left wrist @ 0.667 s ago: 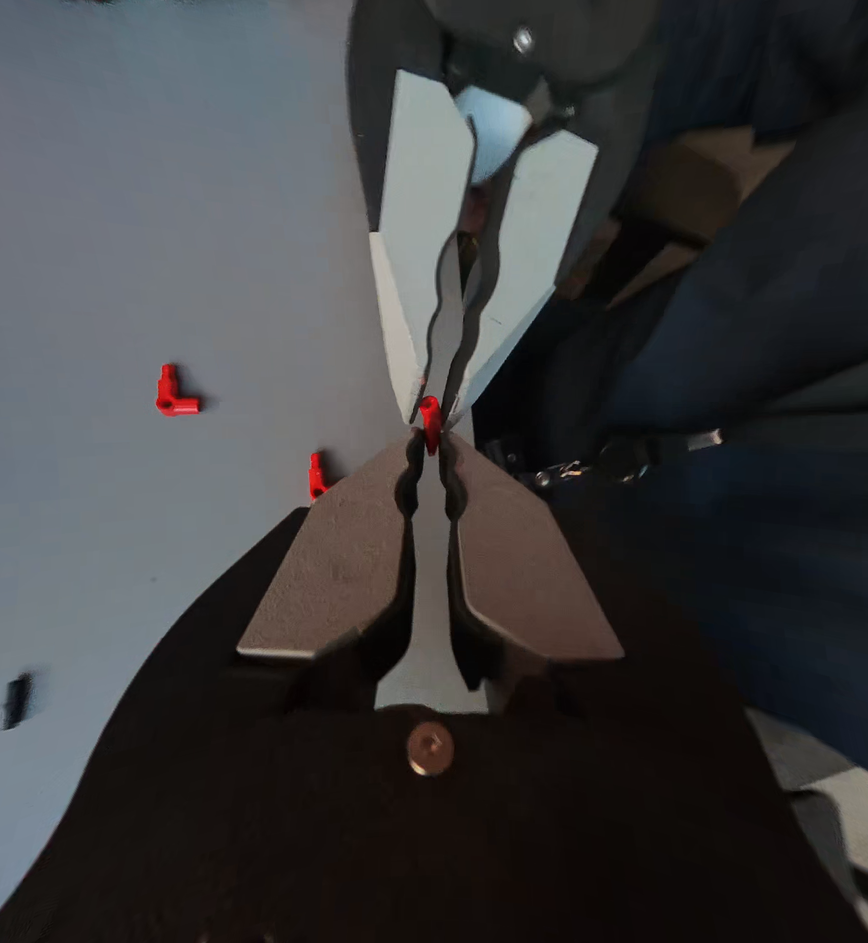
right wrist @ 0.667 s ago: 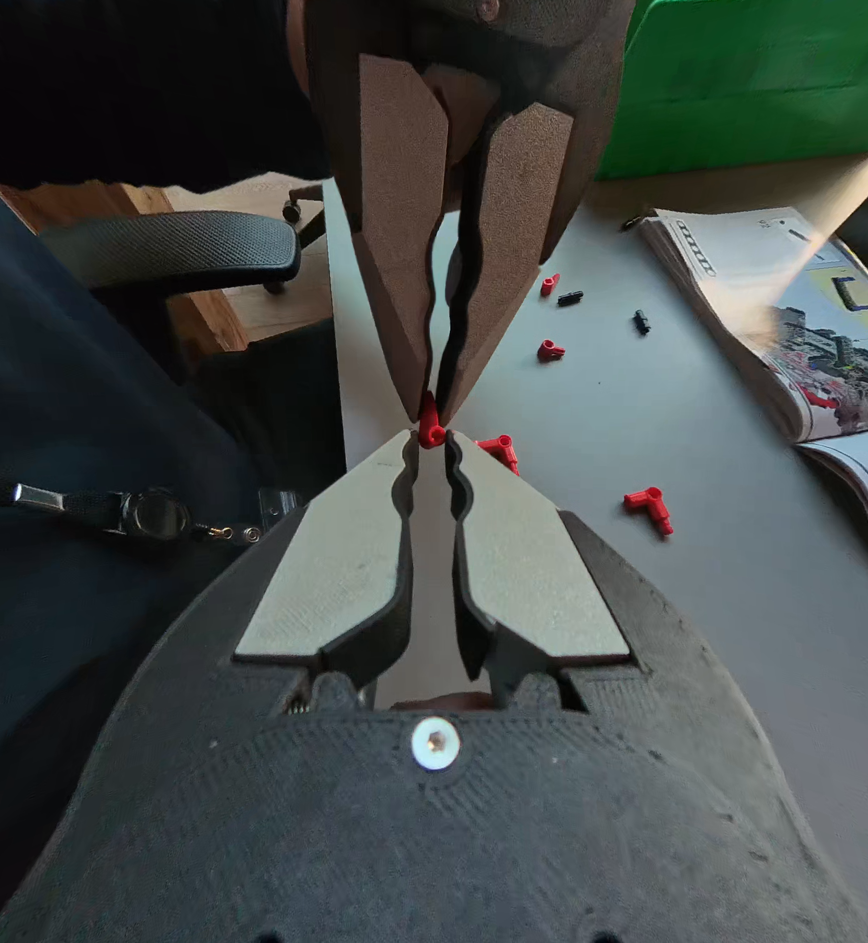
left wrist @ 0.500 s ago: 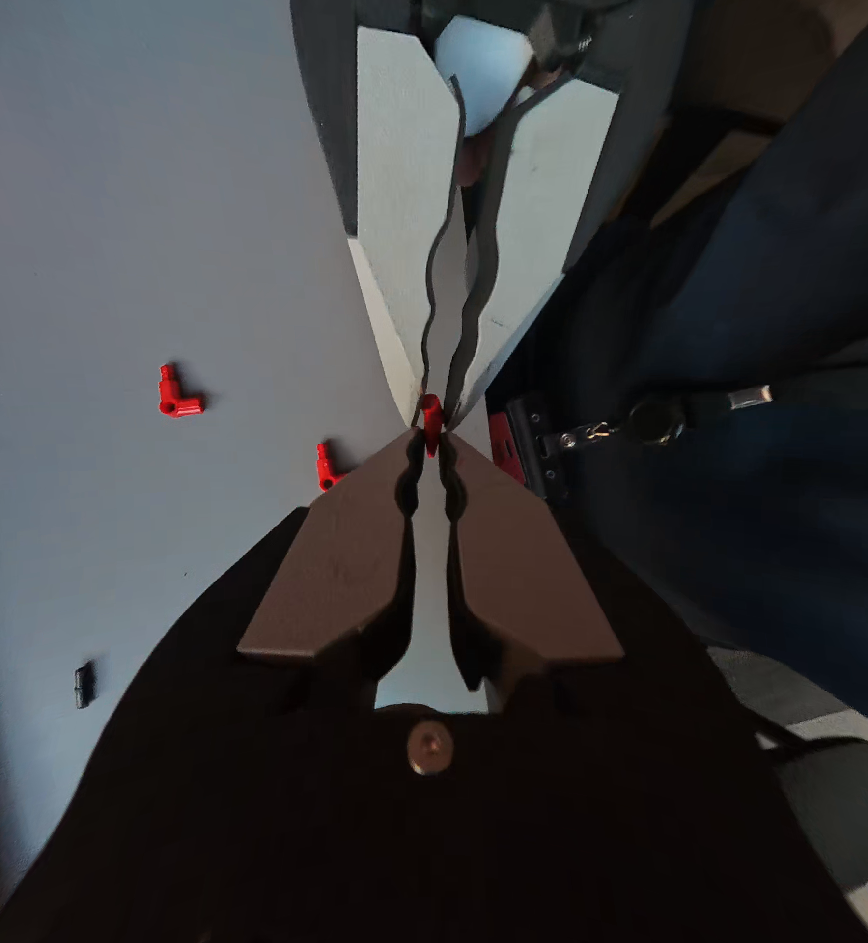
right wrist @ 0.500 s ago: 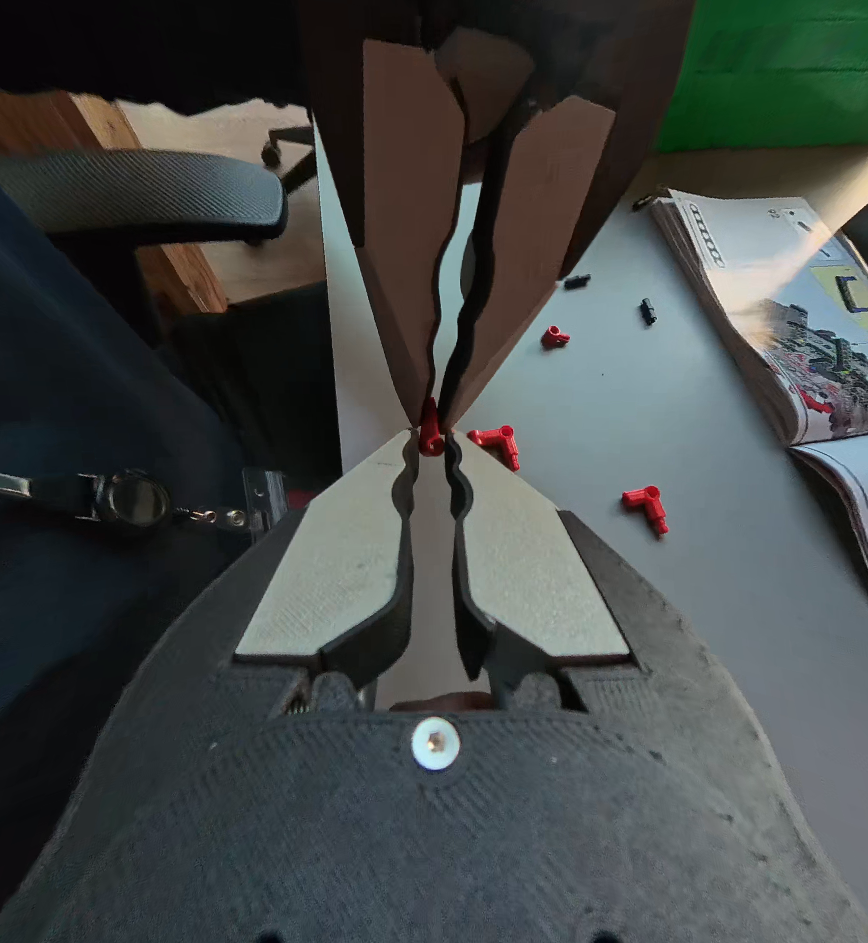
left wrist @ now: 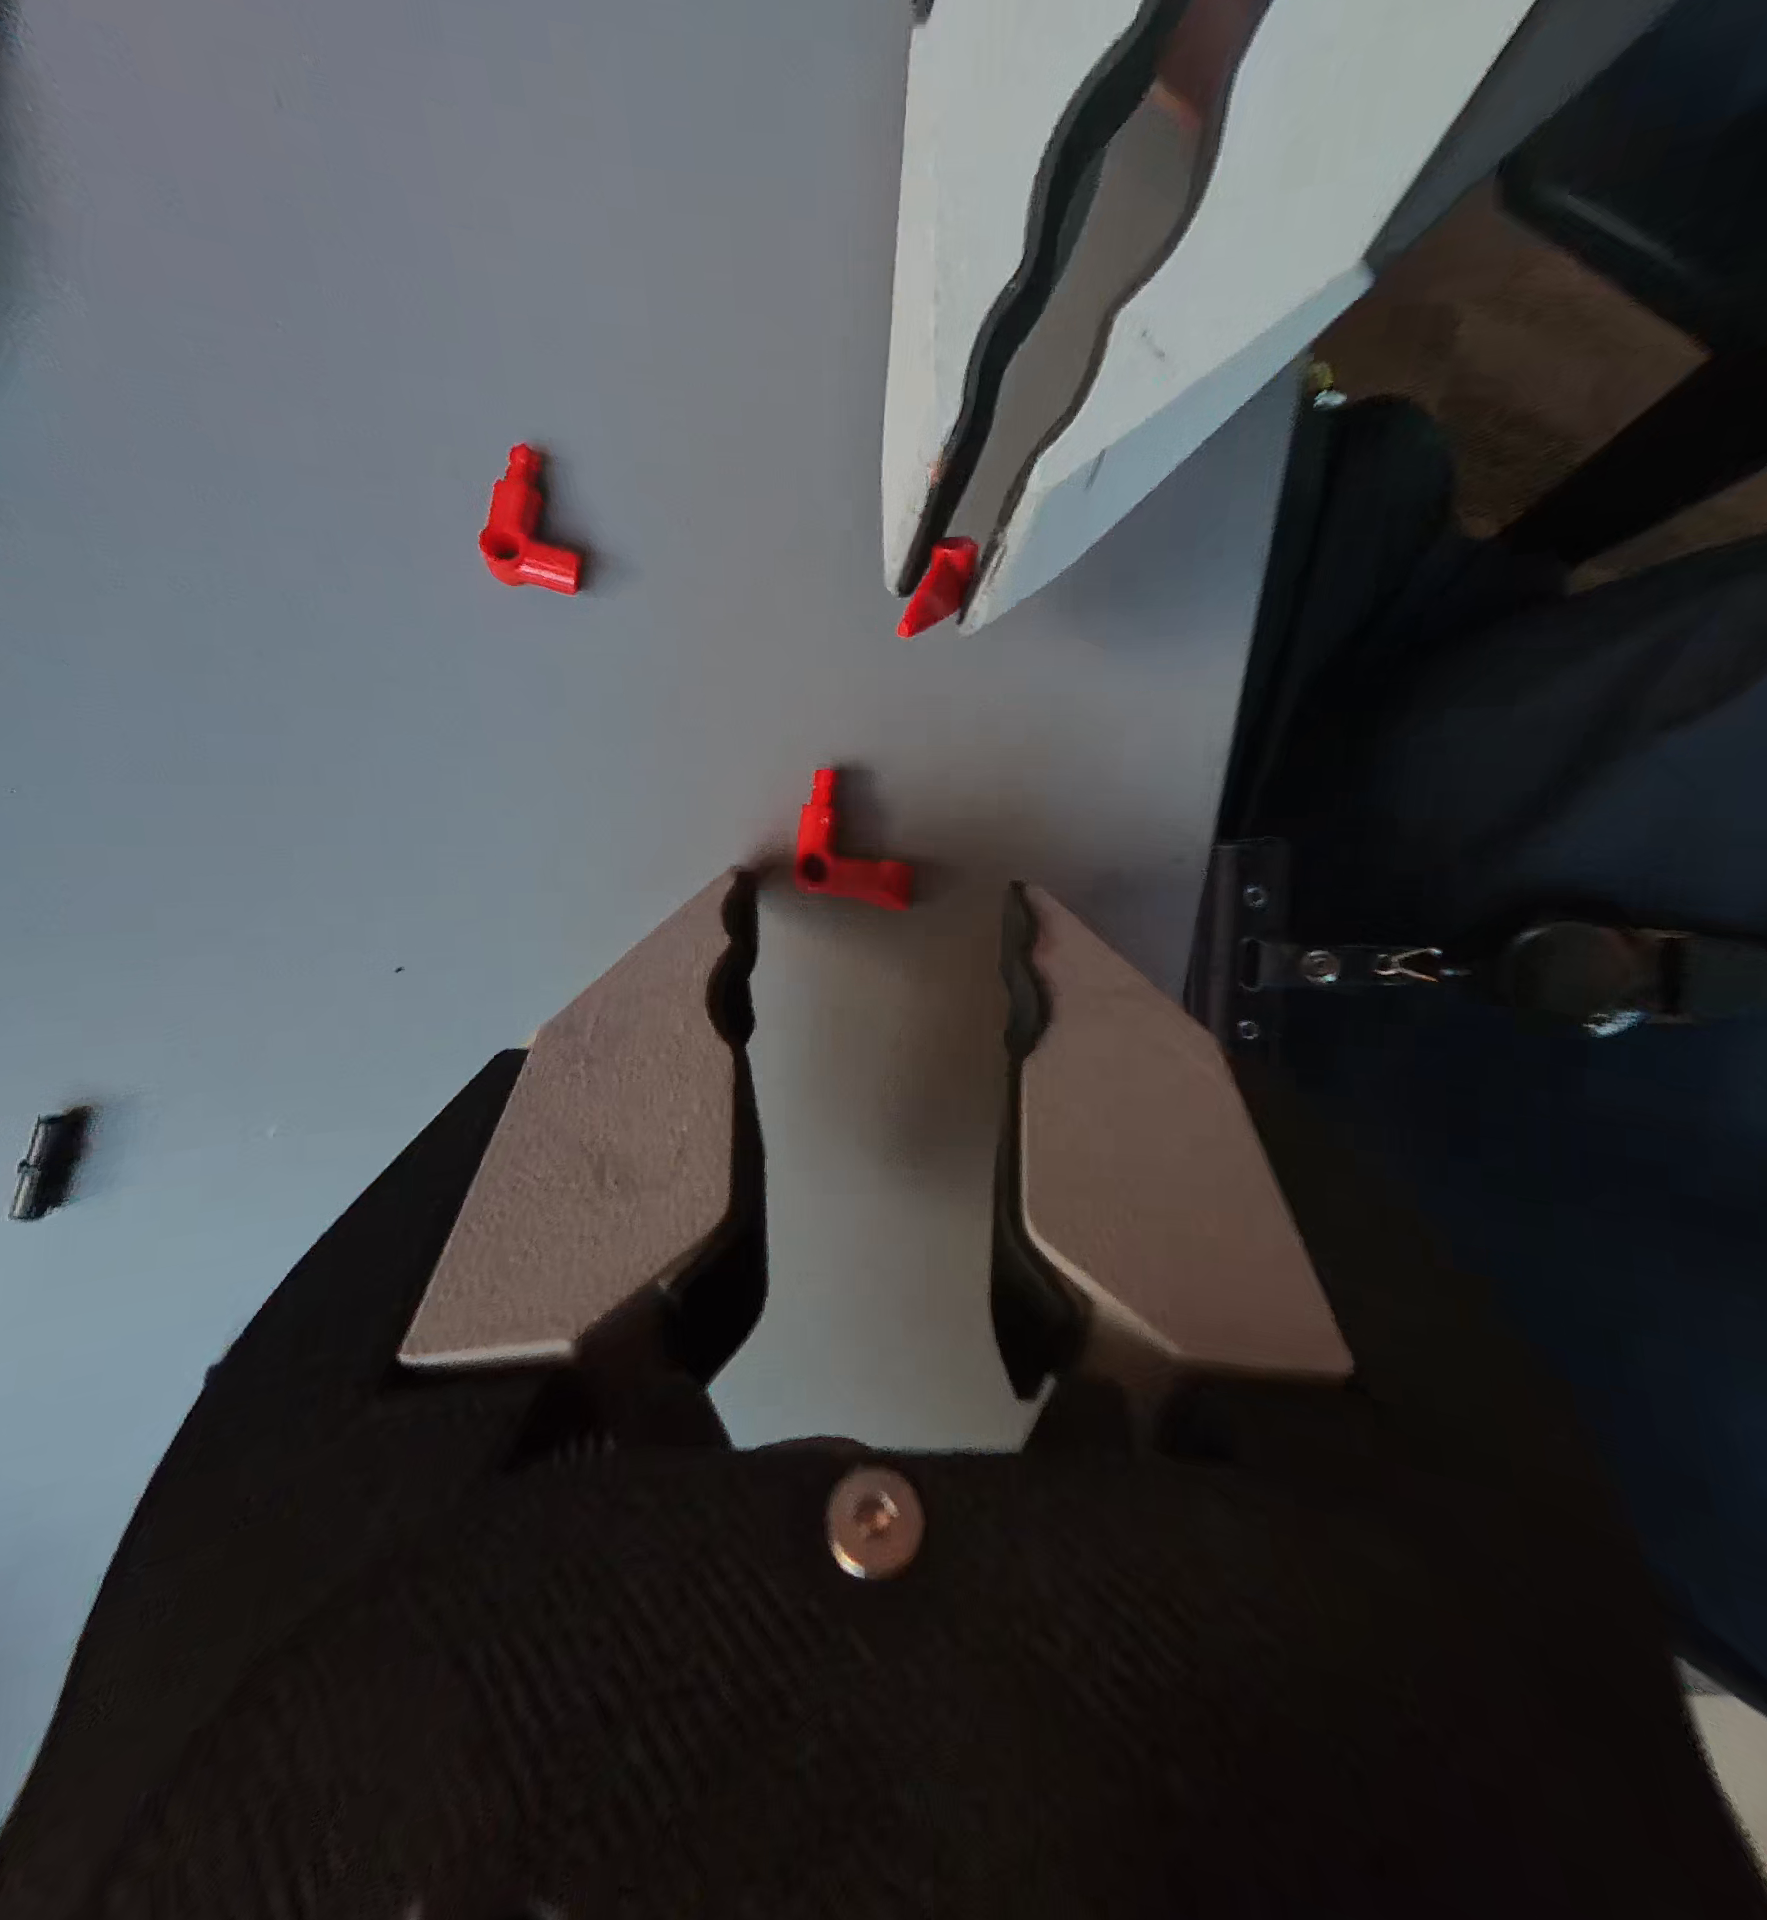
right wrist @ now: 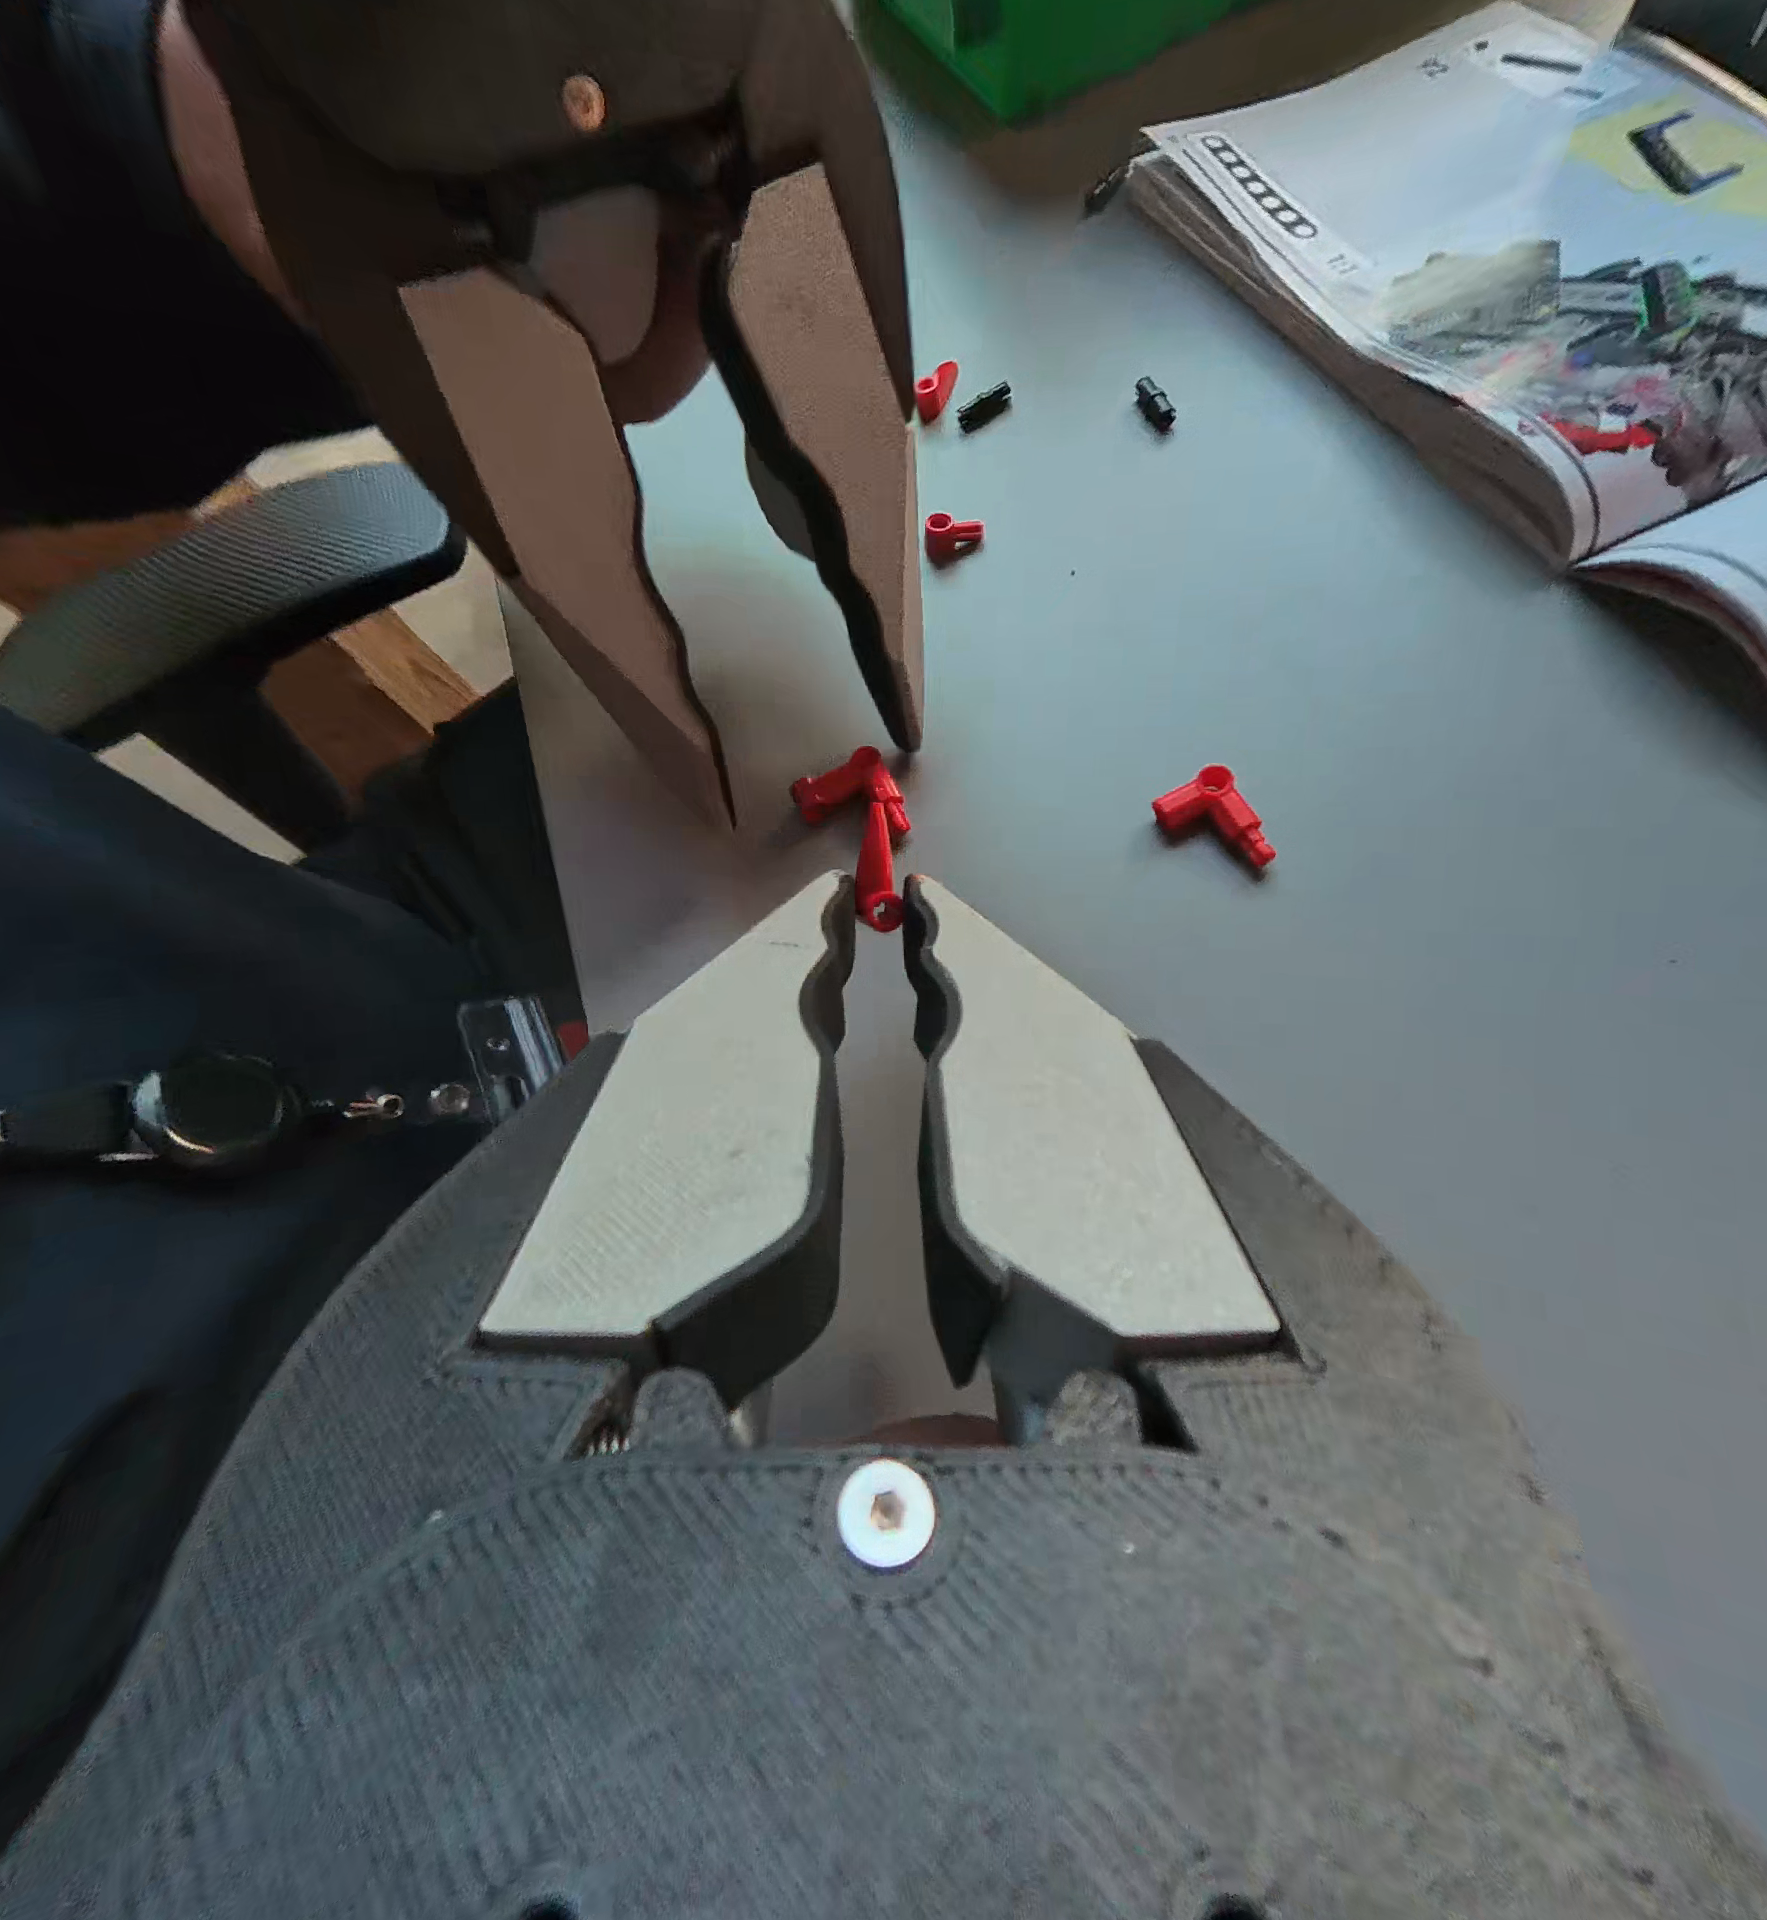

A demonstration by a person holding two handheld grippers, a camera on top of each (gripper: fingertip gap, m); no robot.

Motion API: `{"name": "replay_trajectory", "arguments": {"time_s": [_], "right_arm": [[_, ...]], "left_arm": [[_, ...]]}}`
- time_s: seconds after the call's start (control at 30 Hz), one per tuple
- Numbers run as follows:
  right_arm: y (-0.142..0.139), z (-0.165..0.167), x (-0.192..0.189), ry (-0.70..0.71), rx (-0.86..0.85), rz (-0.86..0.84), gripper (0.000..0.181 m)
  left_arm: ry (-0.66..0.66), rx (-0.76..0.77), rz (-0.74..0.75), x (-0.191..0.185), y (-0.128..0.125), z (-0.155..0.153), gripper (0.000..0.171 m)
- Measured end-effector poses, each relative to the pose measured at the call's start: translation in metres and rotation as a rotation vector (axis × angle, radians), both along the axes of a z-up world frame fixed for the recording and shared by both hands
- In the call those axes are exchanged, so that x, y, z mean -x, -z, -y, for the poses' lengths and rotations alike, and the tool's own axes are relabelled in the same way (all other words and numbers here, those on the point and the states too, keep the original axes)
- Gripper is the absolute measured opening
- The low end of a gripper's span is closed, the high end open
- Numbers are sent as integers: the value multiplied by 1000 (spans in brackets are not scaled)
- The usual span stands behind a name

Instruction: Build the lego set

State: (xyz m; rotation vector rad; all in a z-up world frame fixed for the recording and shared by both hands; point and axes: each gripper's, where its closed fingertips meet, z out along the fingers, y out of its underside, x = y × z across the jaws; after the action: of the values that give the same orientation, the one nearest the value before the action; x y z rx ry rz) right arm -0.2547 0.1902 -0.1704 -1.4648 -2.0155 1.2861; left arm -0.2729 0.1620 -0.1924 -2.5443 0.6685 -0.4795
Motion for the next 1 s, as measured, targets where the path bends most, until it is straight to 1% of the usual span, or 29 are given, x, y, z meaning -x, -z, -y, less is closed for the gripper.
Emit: {"name": "replay_trajectory", "arguments": {"time_s": [0.13, 0.17, 0.27, 0.3, 0.37, 0.43, 0.53, 0.6, 0.67, 0.7, 0.77, 0.87, 1.0], "right_arm": [[-3, -1, 5, 38, 124, 36, 5], [-4, 0, 6, 44, 167, 49, 5], [-5, 1, 10, 69, 303, 89, 5], [-6, 1, 12, 81, 344, 102, 5], [-9, 3, 15, 93, 434, 109, 4], [-12, 7, 17, 97, 522, 122, 4], [-25, 9, 19, 87, 663, 92, 4], [-27, 9, 18, 76, 783, 127, 5], [-30, 8, 18, 65, 888, 167, 5], [-32, 7, 18, 59, 920, 166, 5], [-33, 10, 17, 43, 953, 192, 5], [-34, 14, 17, 27, 986, 211, 5], [-29, 14, 19, 52, 964, 226, 5]], "left_arm": [[20, -29, -48, -1, 2, -5, 31], [37, -39, -64, 0, 3, -5, 20], [48, -75, -73, -2, 3, -5, 20], [57, -114, -90, -2, 3, -5, 20], [67, -240, -170, -1, 1, -8, 20], [40, -377, -223, 0, -6, -9, 20], [-41, -526, -189, -2, -24, -8, 20], [-84, -598, -187, -1, -36, -8, 20], [-84, -653, -191, -4, -44, -7, 20], [-79, -672, -191, -6, -45, -7, 20], [-81, -663, -182, -6, -42, -6, 20], [-99, -661, -130, -7, -42, -6, 20], [-113, -639, -104, -7, -39, -6, 19]]}}
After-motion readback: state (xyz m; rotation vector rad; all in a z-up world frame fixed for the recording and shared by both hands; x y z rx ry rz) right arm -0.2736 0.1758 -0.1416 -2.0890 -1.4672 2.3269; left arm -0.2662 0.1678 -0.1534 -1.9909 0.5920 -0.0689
